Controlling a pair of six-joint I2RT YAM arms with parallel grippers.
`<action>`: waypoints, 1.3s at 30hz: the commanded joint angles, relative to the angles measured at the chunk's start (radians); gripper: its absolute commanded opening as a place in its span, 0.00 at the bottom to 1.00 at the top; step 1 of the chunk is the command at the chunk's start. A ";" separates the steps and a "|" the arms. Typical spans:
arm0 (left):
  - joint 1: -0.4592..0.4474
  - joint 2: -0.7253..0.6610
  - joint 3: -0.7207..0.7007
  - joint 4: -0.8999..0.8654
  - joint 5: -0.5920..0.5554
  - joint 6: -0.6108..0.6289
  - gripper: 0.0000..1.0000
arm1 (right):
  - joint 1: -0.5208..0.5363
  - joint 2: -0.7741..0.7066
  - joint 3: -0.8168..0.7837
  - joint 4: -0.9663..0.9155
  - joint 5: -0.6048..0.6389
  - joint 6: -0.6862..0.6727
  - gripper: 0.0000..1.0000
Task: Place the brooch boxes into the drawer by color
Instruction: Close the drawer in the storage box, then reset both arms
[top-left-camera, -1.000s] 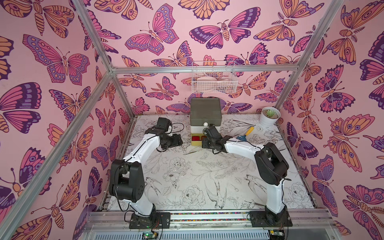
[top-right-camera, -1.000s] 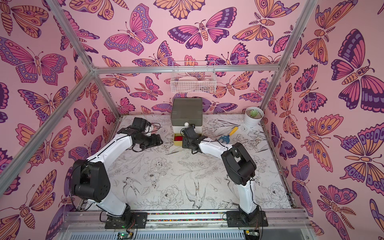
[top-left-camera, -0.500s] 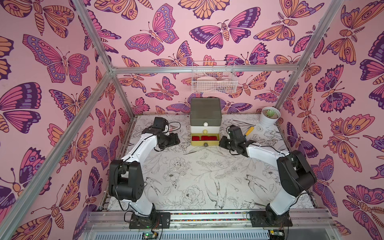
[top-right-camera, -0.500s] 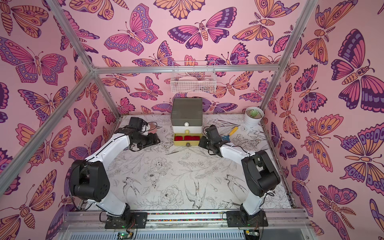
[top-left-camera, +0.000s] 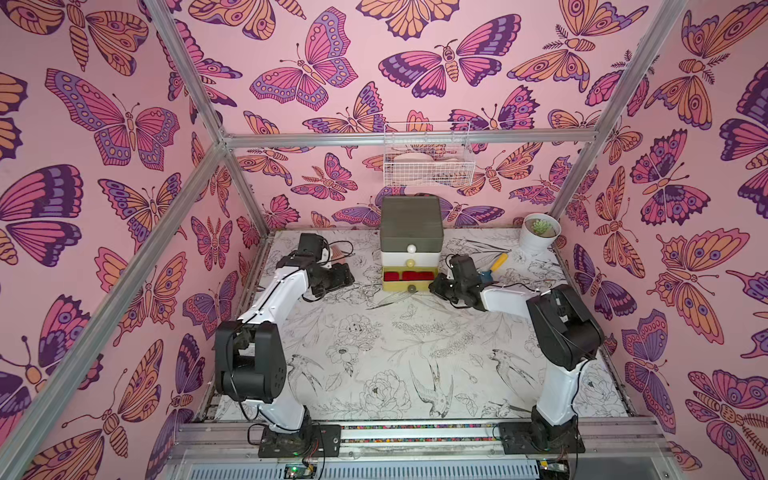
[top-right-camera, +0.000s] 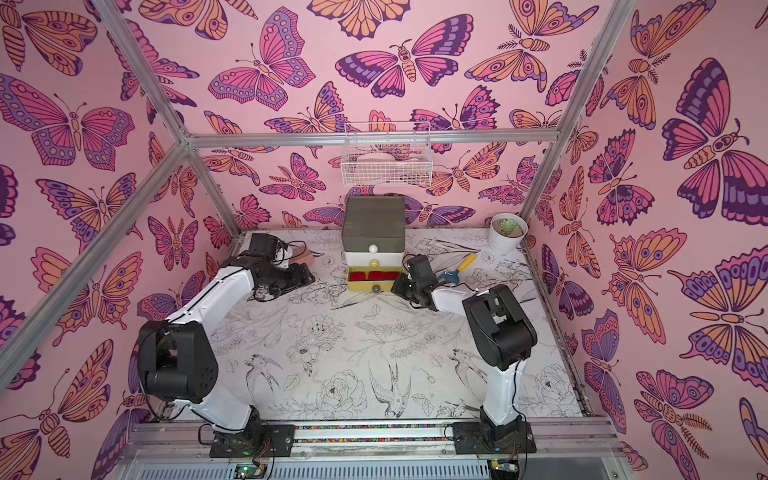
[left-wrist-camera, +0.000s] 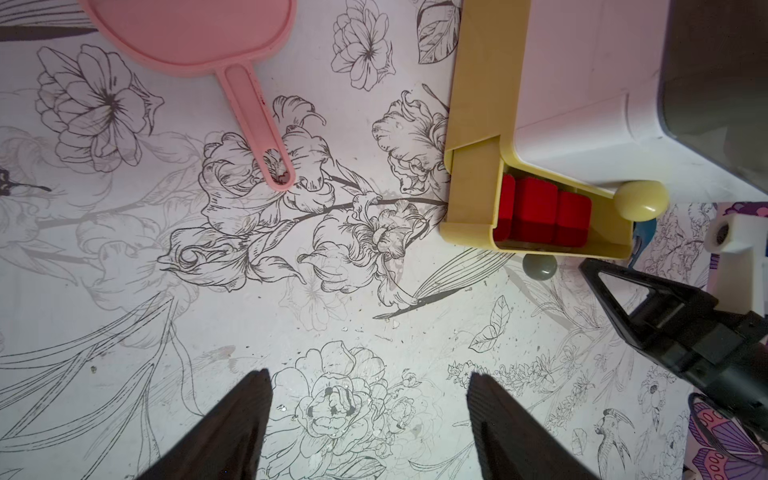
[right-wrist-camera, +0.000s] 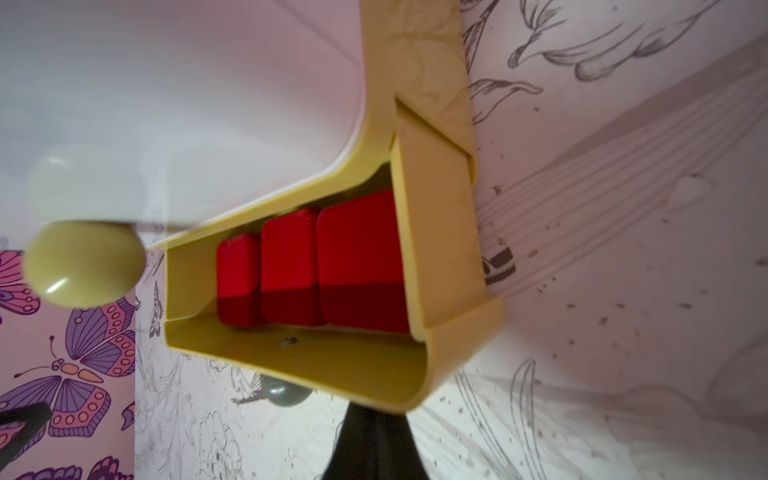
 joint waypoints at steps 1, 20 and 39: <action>0.004 -0.031 -0.022 0.003 0.011 -0.001 0.80 | -0.011 0.042 0.063 0.069 0.014 0.021 0.00; 0.006 -0.033 -0.023 0.001 0.012 -0.001 0.80 | -0.075 0.169 0.020 0.466 0.030 0.269 0.01; 0.106 -0.119 0.031 0.086 -0.352 0.152 1.00 | -0.081 -0.353 -0.224 0.045 0.202 -0.041 0.77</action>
